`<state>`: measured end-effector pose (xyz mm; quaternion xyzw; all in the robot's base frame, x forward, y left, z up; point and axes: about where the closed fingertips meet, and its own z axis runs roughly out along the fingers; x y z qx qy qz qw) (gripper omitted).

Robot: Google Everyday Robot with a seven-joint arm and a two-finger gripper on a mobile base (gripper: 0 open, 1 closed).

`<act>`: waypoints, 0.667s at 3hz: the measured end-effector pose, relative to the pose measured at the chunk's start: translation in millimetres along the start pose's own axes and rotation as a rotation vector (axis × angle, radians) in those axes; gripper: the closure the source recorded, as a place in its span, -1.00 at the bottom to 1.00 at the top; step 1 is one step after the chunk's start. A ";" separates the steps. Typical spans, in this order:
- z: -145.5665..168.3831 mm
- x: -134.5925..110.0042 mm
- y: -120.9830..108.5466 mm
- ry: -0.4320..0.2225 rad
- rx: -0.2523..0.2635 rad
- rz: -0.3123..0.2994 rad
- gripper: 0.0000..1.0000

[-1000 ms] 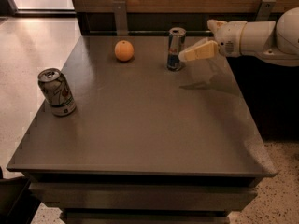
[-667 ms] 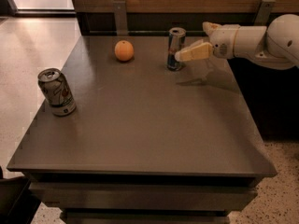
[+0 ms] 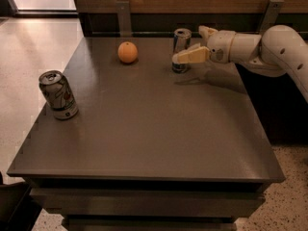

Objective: Move redbull can near 7up can

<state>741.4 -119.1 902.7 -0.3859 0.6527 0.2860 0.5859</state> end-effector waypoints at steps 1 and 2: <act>10.6 1.9 0.0 -0.030 -0.017 0.003 -0.73; 13.5 1.9 1.7 -0.031 -0.021 0.003 -0.26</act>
Offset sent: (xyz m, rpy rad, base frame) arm 0.0052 0.0077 -0.0032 0.0248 -0.0101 0.0167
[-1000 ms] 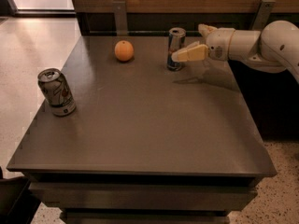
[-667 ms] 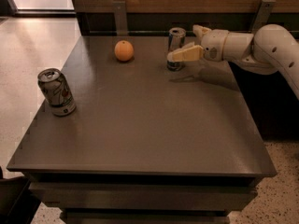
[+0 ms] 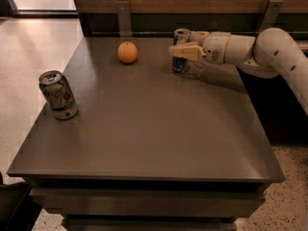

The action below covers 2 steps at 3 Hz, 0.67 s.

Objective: Move redbull can near 7up can

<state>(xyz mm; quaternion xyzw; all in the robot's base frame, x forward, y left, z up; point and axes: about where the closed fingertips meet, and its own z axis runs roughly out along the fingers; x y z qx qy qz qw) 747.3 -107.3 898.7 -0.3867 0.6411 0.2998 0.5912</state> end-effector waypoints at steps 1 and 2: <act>3.0 -0.2 1.7 -0.001 -0.005 0.000 0.21; 5.8 -0.3 3.3 -0.001 -0.010 0.001 0.67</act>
Offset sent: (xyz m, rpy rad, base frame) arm 0.0001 0.0029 -0.0003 0.0007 0.0006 0.0042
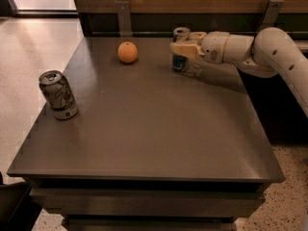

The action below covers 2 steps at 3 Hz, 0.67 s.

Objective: Move redbull can near 7up can

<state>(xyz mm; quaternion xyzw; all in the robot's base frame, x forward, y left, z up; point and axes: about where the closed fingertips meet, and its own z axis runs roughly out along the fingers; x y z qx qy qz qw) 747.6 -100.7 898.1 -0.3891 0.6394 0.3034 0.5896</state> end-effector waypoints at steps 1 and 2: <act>2.9 -0.2 1.7 -0.001 -0.005 0.000 1.00; 3.1 -0.2 1.7 -0.001 -0.005 0.000 1.00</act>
Offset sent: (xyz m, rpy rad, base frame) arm 0.0001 0.0028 -0.0003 0.0006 0.0006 0.0041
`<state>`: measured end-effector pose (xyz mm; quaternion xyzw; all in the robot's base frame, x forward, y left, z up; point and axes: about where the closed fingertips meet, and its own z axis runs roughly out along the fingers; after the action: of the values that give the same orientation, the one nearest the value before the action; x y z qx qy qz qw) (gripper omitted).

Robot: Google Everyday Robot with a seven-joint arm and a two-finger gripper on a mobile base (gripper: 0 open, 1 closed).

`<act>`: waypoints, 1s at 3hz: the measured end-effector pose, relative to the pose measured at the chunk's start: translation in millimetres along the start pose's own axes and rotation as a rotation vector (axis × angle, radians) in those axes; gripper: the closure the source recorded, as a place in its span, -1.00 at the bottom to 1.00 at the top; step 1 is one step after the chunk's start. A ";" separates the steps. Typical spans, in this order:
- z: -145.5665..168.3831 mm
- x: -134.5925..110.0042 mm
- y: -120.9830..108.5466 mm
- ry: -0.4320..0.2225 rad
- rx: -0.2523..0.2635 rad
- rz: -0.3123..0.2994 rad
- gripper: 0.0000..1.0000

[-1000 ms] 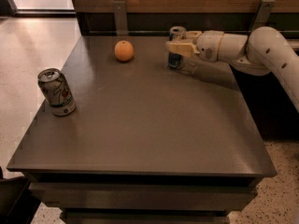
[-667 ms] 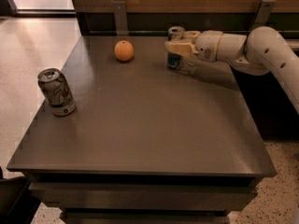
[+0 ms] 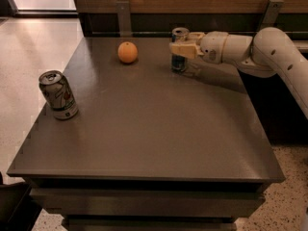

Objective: Move redbull can near 7up can

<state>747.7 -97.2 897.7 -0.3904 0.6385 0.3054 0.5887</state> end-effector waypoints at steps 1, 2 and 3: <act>0.3 -10.4 17.4 -0.015 -0.019 -0.021 1.00; -6.1 -26.9 51.6 -0.051 -0.040 -0.050 1.00; -6.8 -36.3 96.2 -0.081 -0.073 -0.069 1.00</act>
Offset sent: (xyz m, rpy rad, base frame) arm -0.1006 0.0452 0.0340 0.0449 -0.1043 0.0945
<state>661.7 -48.9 927.8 -0.4205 0.5888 0.3236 0.6097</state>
